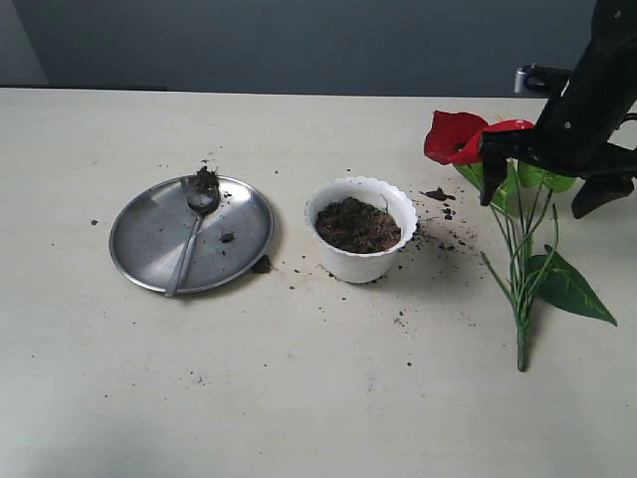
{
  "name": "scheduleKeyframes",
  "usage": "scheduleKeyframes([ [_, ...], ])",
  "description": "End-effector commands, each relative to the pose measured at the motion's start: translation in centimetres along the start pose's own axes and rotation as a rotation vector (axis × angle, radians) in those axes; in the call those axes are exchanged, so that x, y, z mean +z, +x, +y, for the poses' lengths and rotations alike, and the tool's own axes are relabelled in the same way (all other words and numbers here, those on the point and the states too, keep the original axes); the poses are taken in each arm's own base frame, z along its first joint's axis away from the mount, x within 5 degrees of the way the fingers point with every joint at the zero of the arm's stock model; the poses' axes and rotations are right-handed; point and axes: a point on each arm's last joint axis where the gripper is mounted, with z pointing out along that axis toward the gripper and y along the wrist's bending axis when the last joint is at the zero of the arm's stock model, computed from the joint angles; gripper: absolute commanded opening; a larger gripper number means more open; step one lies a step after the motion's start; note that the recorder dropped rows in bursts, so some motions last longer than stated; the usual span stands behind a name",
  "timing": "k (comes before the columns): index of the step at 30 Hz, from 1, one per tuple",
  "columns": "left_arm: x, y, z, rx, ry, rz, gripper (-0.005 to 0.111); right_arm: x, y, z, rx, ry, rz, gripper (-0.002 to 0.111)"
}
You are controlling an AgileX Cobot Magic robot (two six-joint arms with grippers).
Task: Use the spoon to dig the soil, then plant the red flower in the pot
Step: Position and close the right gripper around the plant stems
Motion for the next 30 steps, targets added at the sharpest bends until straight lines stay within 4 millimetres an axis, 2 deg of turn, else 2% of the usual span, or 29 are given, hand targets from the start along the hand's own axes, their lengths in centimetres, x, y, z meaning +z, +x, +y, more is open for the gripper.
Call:
scheduleKeyframes([
  [1,0.0,0.1,0.0,0.001,0.003,-0.009,0.000,0.8,-0.4,-0.4,-0.058,0.032,-0.015,0.103],
  [8,0.0,0.1,0.0,0.001,0.003,-0.009,0.000,2.5,-0.5,0.0,-0.015,-0.021,0.017,0.103],
  [30,0.0,0.1,0.0,0.001,0.003,-0.009,0.000,2.6,-1.5,-0.1,-0.058,-0.006,-0.085,0.103],
])
